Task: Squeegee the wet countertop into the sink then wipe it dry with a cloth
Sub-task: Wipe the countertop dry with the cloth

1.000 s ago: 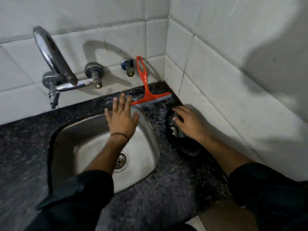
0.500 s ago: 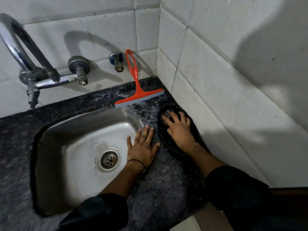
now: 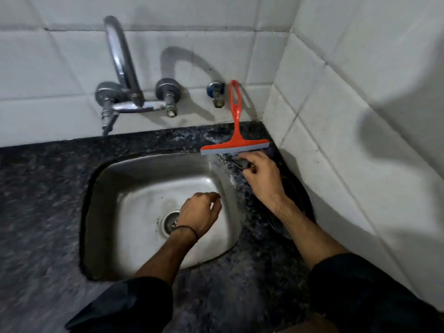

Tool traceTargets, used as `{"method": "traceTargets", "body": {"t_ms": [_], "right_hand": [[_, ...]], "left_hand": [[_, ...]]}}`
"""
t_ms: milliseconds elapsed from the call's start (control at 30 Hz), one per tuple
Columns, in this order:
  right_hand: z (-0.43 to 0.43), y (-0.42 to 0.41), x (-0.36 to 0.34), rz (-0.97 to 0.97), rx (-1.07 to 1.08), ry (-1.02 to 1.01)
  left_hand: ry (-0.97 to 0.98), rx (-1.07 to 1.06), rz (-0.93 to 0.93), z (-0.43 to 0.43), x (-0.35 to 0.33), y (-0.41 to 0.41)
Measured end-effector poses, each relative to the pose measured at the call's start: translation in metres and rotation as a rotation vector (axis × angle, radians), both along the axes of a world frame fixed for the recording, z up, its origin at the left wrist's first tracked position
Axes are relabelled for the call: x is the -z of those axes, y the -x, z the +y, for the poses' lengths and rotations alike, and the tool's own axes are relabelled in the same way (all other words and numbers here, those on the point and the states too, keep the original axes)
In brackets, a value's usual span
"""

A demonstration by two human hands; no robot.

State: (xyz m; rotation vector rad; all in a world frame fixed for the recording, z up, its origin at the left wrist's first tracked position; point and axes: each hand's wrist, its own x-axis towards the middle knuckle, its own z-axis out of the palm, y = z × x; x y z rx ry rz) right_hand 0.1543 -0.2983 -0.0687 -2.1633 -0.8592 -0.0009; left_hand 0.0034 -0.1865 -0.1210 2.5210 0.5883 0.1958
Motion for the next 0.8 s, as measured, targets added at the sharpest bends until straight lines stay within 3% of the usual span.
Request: {"method": "traceTargets", "body": {"t_ms": [167, 433, 600, 800], "right_hand": [[0.112, 0.082, -0.015, 0.522, -0.356, -0.135], [0.305, 0.274, -0.018, 0.953, -0.670, -0.027], [0.434, 0.391, -0.015, 0.993, -0.779, 0.061], [0.597, 0.496, -0.027, 0.629, -0.972, 0.100]], "left_hand": [[0.085, -0.355, -0.039, 0.083, -0.004, 0.099], [0.115, -0.855, -0.062, 0.229, -0.010, 0.325], [0.065, -1.024, -0.084, 0.314, -0.017, 0.461], [-0.036, -1.173, -0.102, 0.413, -0.017, 0.590]]}}
